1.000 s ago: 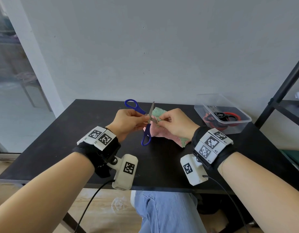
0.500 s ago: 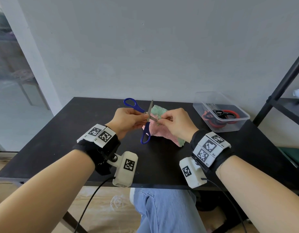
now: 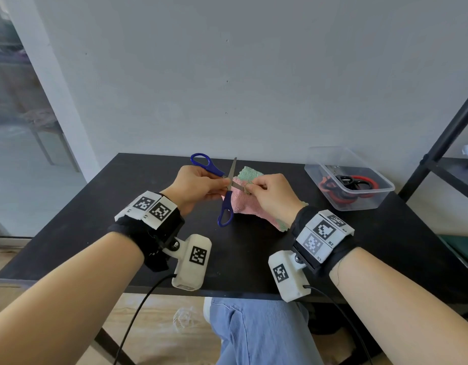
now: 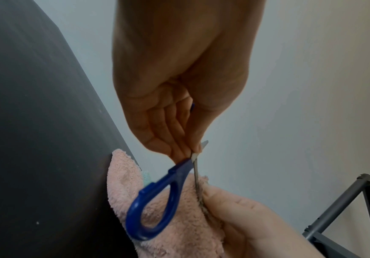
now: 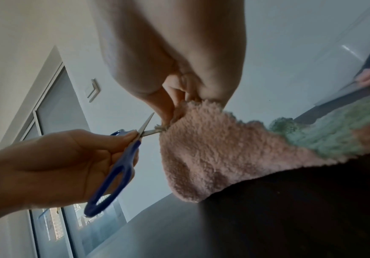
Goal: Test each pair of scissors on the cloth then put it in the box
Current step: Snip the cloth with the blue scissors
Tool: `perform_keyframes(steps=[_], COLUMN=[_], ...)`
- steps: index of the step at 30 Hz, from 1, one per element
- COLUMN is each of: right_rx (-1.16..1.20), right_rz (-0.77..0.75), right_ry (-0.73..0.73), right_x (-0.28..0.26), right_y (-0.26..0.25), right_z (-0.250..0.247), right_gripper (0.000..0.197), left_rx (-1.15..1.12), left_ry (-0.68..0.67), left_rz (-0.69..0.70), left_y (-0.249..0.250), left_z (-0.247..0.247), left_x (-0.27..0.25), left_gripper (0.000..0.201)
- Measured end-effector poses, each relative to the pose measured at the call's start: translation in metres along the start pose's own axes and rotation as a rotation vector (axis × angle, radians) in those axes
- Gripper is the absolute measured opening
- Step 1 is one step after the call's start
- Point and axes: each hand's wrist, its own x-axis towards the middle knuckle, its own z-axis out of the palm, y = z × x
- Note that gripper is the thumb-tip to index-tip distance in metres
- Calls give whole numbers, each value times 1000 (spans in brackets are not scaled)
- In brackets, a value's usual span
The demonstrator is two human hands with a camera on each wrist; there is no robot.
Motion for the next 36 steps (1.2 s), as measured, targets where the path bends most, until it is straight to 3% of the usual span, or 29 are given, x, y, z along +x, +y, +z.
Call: perform_keyframes(steps=[7,11,14,19,24,29,36], right_rx=[-22,20,190,612,939,434,222], right_rz=[101,62,76,233,166,50,-29], right_ry=[86,13,11,-20,-159,-138,-130], right_x=[10,8,5,4,-4,-2,1], right_y=[9,15,14,14,-5,-6,-8], right_z=[-6,-11,-5,-5,-11,-3,-5], right_gripper=[34,38,27,21,22,20,21], left_rx=[-48,-202,-267,-223,-18,69,88], left_ry=[-16,-29,-59,-132,-139,-110,-92], left_rz=[-8,10,5,-33,-38,0,33], left_y=[-1,0,1,-1,-2,-1,0], left_z=[-11,-22,-23,-26,-24,-14,-10], left_x=[0,-1,-2,-4,-6,-7,-8], left_gripper=[21,12,6,16,26,19,11])
